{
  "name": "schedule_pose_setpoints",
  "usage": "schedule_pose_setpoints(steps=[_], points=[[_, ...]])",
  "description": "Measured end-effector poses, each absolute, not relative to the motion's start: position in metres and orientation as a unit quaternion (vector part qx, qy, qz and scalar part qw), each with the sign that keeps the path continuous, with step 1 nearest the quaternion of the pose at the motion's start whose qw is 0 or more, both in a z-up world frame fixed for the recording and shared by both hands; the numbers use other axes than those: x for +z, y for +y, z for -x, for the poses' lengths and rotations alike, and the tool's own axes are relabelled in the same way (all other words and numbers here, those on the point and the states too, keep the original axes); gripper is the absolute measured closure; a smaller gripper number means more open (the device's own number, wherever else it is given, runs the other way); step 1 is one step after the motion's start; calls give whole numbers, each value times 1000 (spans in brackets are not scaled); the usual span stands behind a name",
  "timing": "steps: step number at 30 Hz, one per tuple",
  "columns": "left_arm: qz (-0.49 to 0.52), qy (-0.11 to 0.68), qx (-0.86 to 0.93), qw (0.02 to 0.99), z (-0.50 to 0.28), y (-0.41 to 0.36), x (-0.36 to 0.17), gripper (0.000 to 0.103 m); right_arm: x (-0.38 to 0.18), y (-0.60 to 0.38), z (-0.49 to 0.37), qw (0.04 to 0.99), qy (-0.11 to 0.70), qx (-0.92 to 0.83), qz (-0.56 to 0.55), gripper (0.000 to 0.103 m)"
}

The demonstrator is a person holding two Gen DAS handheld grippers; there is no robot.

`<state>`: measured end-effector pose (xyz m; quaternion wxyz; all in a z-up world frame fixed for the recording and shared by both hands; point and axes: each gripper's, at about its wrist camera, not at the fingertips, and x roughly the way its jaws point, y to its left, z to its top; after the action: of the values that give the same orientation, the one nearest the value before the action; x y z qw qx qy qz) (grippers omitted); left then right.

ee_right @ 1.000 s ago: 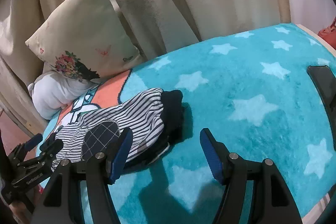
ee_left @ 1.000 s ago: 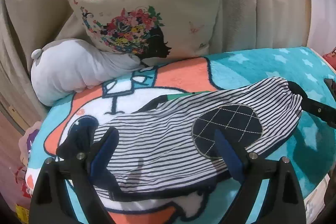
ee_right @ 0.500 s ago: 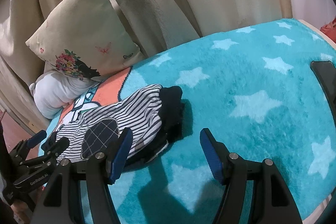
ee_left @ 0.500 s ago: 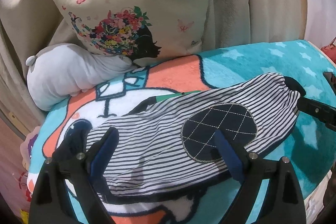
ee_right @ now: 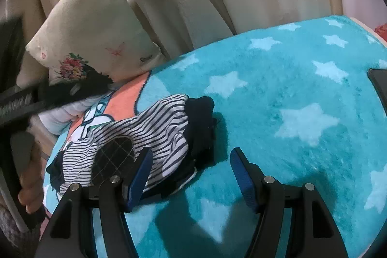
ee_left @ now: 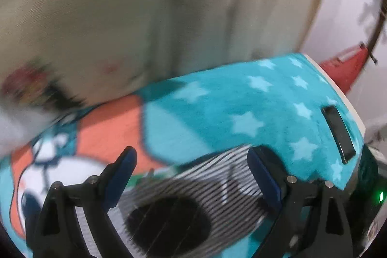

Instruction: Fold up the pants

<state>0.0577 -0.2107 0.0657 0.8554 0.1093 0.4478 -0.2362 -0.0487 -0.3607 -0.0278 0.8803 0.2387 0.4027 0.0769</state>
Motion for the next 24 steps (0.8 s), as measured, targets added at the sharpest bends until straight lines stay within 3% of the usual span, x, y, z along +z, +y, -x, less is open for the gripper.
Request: schedule_pose_setpoints(steps=[12, 13, 14, 15, 16, 17, 24], points=[[-104, 535, -298, 784, -104, -277, -15, 11, -35, -345, 31, 886, 404, 61, -220, 30], [-120, 526, -296, 788, -100, -279, -16, 15, -35, -344, 30, 885, 404, 66, -220, 34], [-140, 517, -296, 791, -95, -282, -15, 38, -35, -343, 29, 884, 404, 74, -223, 52], [-152, 508, -296, 794, -92, -282, -13, 72, -36, -342, 27, 881, 407, 79, -227, 61], [-148, 511, -305, 790, -90, -280, -11, 86, -36, -341, 26, 880, 408, 81, -229, 71], [-130, 522, -315, 782, -90, -275, -9, 93, -34, -341, 27, 881, 403, 86, -233, 74], [-41, 486, -302, 819, -79, -206, 29, 93, 2, -310, 35, 896, 366, 148, -201, 81]])
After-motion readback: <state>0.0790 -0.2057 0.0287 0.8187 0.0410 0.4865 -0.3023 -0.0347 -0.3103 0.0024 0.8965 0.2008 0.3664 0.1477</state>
